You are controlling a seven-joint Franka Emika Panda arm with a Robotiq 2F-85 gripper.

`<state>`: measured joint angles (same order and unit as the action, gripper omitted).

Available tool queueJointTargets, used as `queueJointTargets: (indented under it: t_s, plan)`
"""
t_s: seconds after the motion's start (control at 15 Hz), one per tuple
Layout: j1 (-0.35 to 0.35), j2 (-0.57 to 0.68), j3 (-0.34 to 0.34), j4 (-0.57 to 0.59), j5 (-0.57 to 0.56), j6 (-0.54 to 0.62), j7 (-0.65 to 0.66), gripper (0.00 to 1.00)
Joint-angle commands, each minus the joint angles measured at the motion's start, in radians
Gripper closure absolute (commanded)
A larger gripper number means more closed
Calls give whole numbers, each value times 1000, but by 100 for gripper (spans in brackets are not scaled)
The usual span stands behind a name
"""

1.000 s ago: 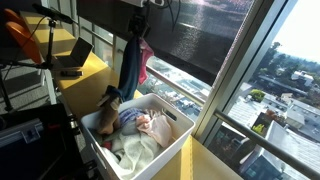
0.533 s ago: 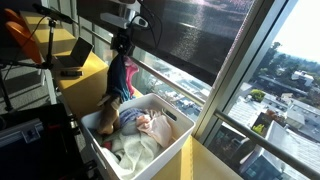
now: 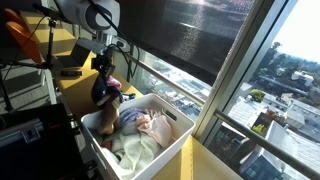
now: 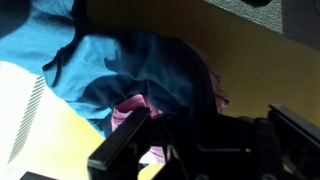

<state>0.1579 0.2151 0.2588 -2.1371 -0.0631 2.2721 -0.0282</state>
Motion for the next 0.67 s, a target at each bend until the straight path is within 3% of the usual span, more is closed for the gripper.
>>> queueJointTargets:
  t_s: [0.0, 0.6]
  plan:
    - [29, -54, -16, -58, 5, 53, 3, 100]
    - [24, 20, -53, 90, -27, 31, 9, 100]
